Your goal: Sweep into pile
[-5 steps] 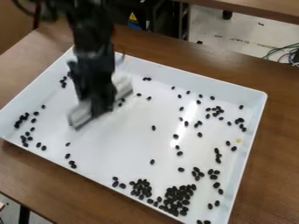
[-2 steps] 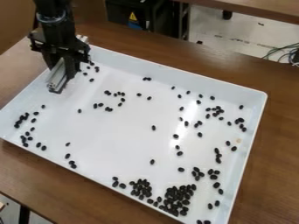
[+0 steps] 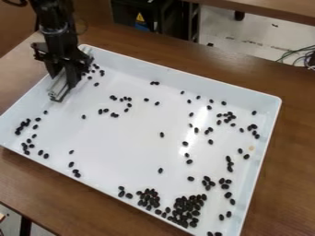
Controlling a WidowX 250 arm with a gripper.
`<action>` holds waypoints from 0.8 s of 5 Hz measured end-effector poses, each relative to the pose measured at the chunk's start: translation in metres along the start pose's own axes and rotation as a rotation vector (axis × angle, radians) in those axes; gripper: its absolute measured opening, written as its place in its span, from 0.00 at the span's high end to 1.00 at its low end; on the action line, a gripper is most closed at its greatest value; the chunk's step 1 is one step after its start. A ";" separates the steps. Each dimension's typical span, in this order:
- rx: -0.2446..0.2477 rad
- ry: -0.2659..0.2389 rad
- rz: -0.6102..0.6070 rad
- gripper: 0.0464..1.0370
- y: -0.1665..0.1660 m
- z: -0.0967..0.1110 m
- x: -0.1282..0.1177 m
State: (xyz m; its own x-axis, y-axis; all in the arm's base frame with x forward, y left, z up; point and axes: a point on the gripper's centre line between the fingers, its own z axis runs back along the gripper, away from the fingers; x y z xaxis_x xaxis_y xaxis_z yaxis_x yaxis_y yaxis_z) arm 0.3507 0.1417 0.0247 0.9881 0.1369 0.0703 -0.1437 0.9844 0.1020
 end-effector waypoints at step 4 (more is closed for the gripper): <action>-0.038 -0.015 -0.066 0.68 -0.001 -0.019 0.006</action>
State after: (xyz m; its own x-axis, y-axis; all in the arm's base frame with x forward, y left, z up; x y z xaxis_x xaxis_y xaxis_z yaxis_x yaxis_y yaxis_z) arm 0.3576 0.1441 0.0065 0.9944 0.0700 0.0791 -0.0755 0.9947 0.0692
